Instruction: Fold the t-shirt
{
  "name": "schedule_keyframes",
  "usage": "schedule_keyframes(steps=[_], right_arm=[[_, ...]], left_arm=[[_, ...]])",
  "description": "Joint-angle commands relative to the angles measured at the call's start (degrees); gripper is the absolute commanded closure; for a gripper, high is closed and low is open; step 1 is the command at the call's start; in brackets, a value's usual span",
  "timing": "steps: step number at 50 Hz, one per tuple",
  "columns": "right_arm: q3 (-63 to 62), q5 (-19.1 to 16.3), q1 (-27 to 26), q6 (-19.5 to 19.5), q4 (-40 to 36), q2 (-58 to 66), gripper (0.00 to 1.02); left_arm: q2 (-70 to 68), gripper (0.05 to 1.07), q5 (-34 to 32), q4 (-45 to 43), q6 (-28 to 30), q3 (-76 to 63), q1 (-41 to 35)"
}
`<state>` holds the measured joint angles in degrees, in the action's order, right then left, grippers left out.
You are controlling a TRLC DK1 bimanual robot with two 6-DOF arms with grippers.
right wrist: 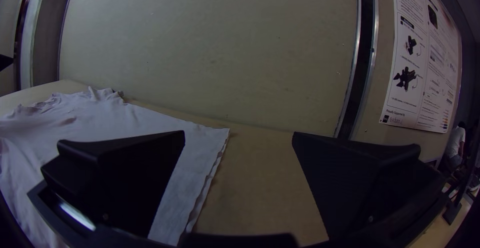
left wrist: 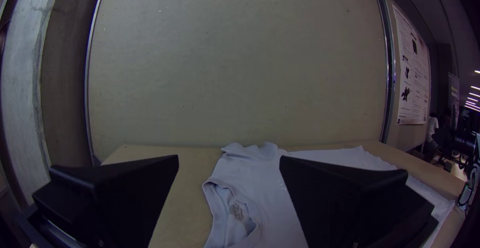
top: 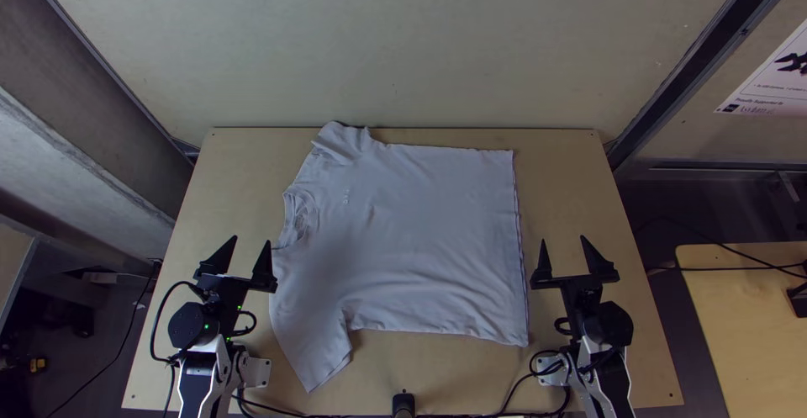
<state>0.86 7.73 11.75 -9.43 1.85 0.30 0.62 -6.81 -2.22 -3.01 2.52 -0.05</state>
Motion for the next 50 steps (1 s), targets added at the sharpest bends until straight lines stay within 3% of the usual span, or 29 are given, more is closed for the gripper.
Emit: schedule_keyframes(steps=[1,36,50], right_arm=[[-0.6,0.1,-0.4,0.3,-0.9,-0.4,0.04],[-0.6,0.1,-0.3,0.3,-0.9,-0.4,0.04],[-0.6,0.0,0.3,2.7,-0.8,-0.5,0.04]], left_arm=[[-0.6,0.10,0.0,1.3,-0.9,-2.5,-0.2],[-0.6,0.10,0.0,1.3,-0.9,-2.5,-0.2],[-0.6,0.10,1.1,1.5,-0.9,-2.5,-0.4]])
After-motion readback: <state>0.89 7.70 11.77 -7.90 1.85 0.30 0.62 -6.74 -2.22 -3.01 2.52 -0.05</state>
